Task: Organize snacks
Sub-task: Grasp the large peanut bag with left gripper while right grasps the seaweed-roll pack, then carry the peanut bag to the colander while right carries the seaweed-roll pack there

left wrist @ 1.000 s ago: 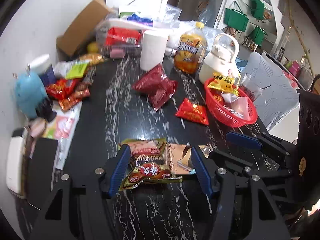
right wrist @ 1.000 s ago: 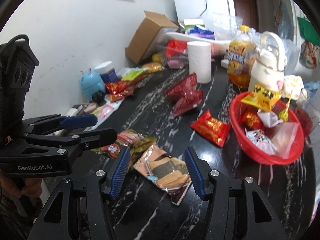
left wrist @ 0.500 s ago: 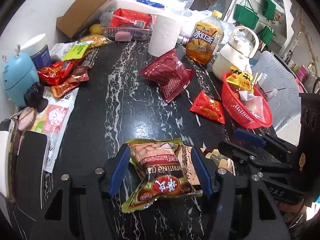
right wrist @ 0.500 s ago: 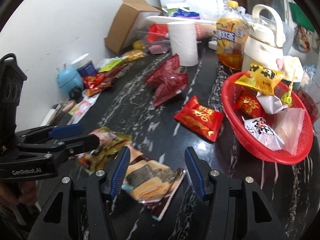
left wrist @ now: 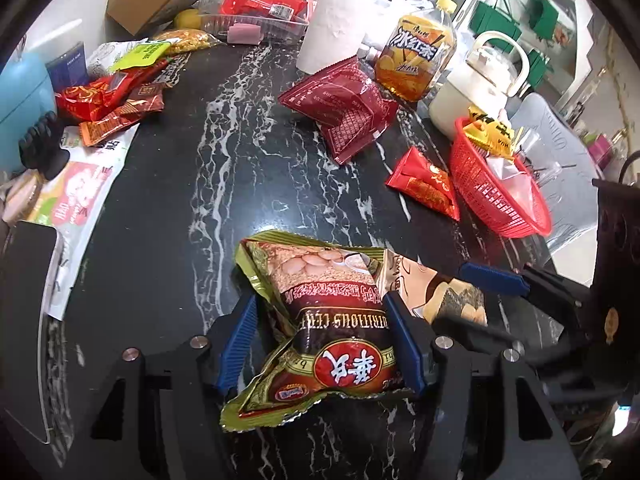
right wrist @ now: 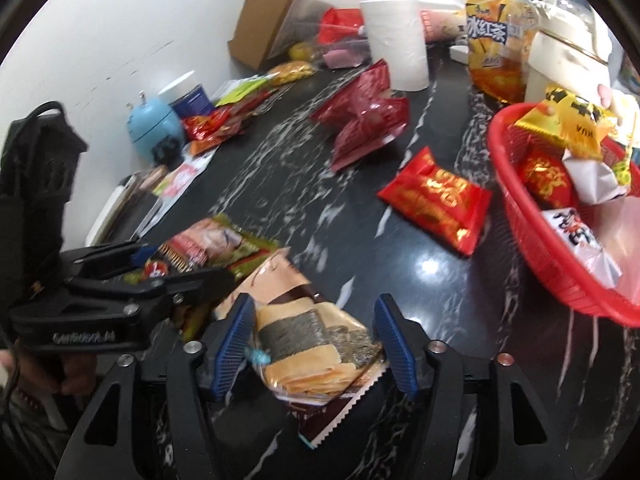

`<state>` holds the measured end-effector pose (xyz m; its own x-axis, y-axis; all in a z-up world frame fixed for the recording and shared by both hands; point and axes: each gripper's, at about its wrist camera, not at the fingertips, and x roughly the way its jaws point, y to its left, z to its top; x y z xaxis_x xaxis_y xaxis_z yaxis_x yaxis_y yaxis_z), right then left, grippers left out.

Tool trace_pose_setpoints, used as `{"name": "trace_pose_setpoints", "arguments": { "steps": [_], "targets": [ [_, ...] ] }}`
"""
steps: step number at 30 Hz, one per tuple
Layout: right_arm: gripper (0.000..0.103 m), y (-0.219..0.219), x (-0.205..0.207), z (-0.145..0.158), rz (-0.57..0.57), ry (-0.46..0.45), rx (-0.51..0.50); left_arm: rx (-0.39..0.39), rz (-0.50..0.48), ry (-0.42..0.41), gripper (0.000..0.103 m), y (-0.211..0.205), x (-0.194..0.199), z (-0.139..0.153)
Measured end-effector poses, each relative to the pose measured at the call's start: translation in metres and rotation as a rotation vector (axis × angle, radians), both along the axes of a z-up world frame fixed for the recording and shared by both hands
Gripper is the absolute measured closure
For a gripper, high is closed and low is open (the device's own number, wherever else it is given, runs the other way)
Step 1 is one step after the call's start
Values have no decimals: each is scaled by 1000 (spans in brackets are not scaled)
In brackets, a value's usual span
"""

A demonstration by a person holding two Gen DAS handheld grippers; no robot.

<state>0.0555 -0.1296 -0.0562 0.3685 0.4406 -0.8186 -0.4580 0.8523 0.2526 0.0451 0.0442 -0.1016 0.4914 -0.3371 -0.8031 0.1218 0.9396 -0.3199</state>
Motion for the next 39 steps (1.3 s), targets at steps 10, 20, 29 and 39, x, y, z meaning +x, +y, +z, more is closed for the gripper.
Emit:
{"name": "trace_pose_setpoints", "arguments": {
  "steps": [10,20,29,39],
  "targets": [
    [27,12,-19,-4,51,-27,-80,36,-8,-39,47,-1,-14,4],
    [50,-4,-30,-5,7,-11,-47,33,-29,-41,47,-11,-32,3],
    [50,-38,-50,-1,-77,-3,-52,58,-129,-51,47,-49,-44,5],
    [48,-64,-65,1,-118,12,-74,81,-205,-41,47,-77,-50,3]
  ]
}}
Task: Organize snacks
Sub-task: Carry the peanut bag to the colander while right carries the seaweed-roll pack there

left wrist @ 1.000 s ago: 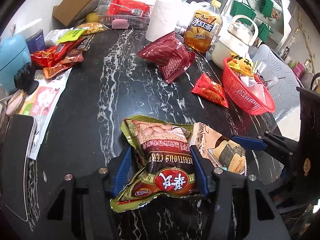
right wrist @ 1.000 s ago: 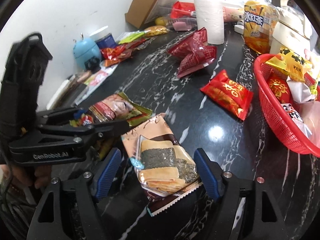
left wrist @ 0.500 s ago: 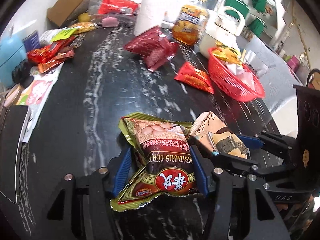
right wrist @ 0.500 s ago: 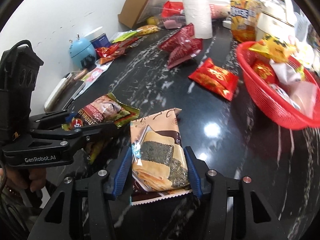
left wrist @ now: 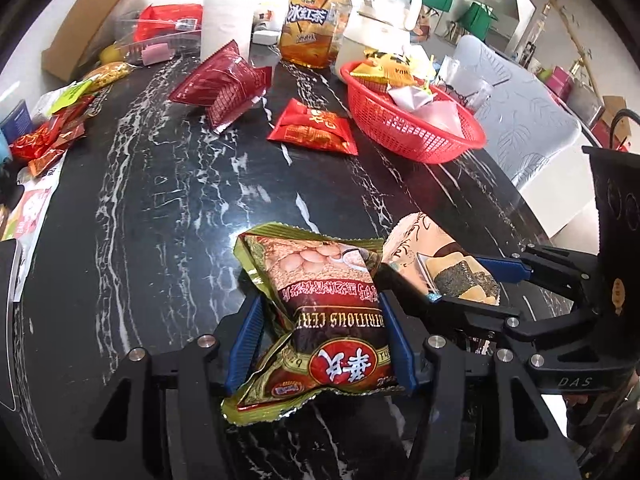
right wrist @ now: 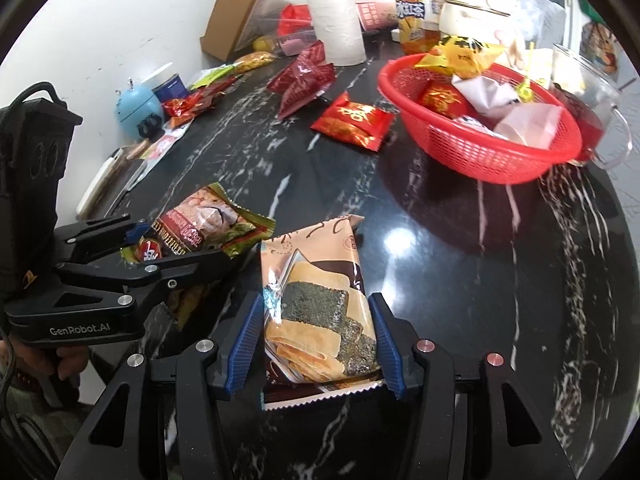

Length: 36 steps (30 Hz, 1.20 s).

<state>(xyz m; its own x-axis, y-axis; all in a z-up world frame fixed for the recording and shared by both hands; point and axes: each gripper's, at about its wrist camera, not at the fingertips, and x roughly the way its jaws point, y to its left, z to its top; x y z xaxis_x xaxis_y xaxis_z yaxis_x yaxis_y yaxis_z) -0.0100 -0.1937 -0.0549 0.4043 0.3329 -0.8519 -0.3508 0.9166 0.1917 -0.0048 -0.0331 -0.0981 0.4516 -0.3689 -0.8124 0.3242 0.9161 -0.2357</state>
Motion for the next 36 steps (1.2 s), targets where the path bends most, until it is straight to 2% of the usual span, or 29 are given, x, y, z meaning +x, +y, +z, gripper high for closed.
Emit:
{"name": "trace_pose_setpoints", "arguments": {
  "steps": [1,8,12,17,18,19,21,36],
  "targets": [
    [48,1,0,0,1,-4,-12,1,-1,17,47,-1,2,-3],
    [46,13,3,-5,22,-28,-111,21,-1,-3,46,-3,6,-3],
    [39,14,6,-7,19,-33,-125,43,-5,-10,46,-6,8,-3],
    [39,16,5,-8,23,-55,-161,55,-5,-25,46,-7,9,-4],
    [40,18,5,-9,28,-63,-170,58,-8,-30,46,-7,8,-4],
    [50,19,3,-9,38,-77,-180,63,-12,-36,46,-8,7,-4],
    [52,22,0,-9,50,-93,-202,74,-9,-44,52,-8,6,-4],
    [52,9,-8,-4,1,-62,-69,-4,-7,-8,54,-8,-3,2]
  ]
}}
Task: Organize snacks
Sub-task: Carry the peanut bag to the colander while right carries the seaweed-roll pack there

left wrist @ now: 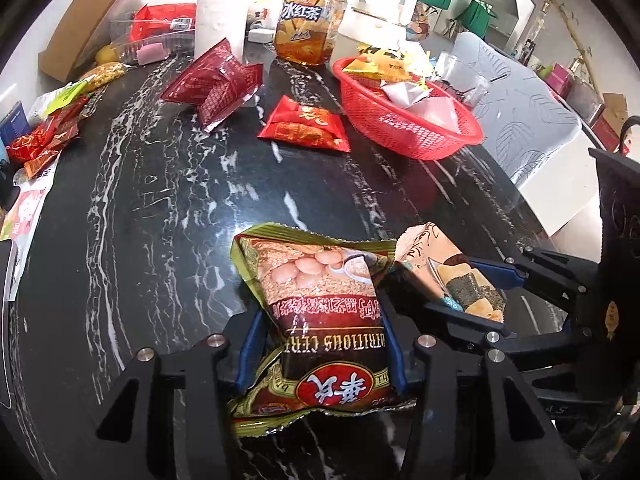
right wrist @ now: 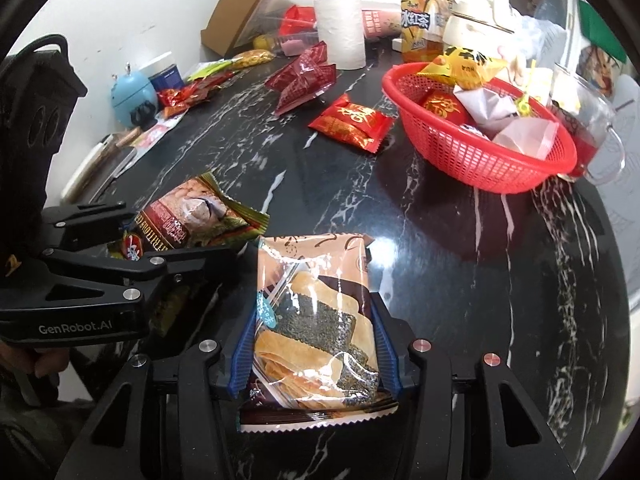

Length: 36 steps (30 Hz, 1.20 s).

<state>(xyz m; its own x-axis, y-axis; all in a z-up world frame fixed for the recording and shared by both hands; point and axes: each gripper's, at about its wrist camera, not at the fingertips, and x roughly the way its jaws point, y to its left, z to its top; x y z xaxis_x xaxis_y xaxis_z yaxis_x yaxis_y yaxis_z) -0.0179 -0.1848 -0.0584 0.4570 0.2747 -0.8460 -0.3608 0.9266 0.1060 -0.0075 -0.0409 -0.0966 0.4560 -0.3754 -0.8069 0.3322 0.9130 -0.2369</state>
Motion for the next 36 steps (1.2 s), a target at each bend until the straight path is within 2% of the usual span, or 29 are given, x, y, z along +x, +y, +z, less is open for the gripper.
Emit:
{"name": "trace_pose_setpoints", "arguments": {
  "steps": [13,21,27,36],
  "targets": [
    [52,-30,-29,23,-104,-62,47,-40,-92,-62,54,-31,-10,26],
    [52,-53,-37,45,-179,-133,58,-64,-163,-150,54,-60,-1,58],
    [52,-70,-26,66,-205,-188,78,-69,-203,-229,54,-79,13,85],
    [52,-87,9,93,-225,-259,51,-86,-199,-283,54,-94,53,107]
  ]
}}
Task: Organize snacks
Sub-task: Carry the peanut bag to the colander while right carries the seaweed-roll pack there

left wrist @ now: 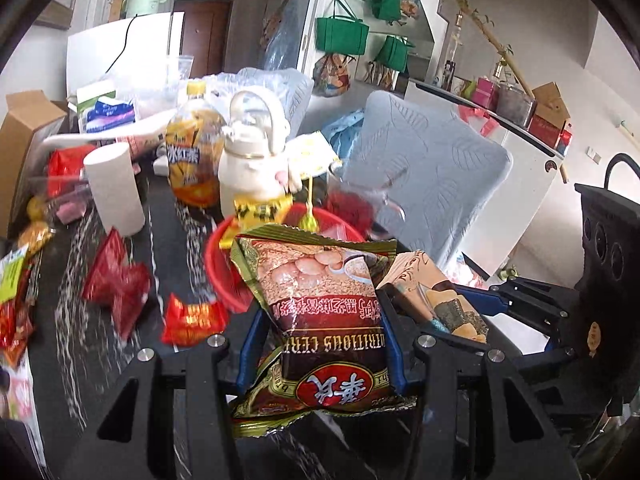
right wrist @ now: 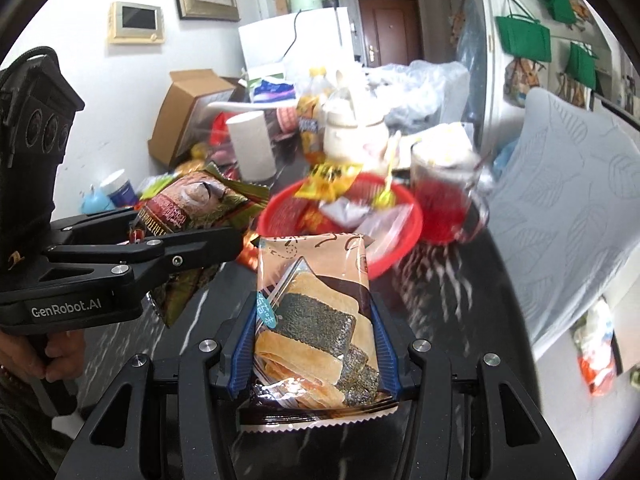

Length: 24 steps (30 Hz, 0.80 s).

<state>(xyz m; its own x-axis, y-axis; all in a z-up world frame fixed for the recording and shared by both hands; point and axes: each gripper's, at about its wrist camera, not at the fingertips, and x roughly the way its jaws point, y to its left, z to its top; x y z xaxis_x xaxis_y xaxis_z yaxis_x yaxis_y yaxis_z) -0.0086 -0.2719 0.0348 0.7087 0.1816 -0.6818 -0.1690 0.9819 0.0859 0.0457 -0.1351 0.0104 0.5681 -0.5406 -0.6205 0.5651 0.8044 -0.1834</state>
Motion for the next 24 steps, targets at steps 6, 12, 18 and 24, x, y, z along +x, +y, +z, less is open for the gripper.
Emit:
{"name": "trace_pose_setpoints", "arguments": {
  "steps": [6,12,18,24],
  "targets": [
    [52,-9,32,11,-4,-31,-3,-30,17,-23,54,-4,30,7],
    [52,-16,63,6,-26,-31,10,-38,43,-15,54,-6,58,-8],
    [52,-19,89,-11,-33,1,9,-1,56,14,54,-9,77,-28],
    [52,-19,110,-30,-27,32,39,16,63,29,54,-10,90,-43]
  ]
}}
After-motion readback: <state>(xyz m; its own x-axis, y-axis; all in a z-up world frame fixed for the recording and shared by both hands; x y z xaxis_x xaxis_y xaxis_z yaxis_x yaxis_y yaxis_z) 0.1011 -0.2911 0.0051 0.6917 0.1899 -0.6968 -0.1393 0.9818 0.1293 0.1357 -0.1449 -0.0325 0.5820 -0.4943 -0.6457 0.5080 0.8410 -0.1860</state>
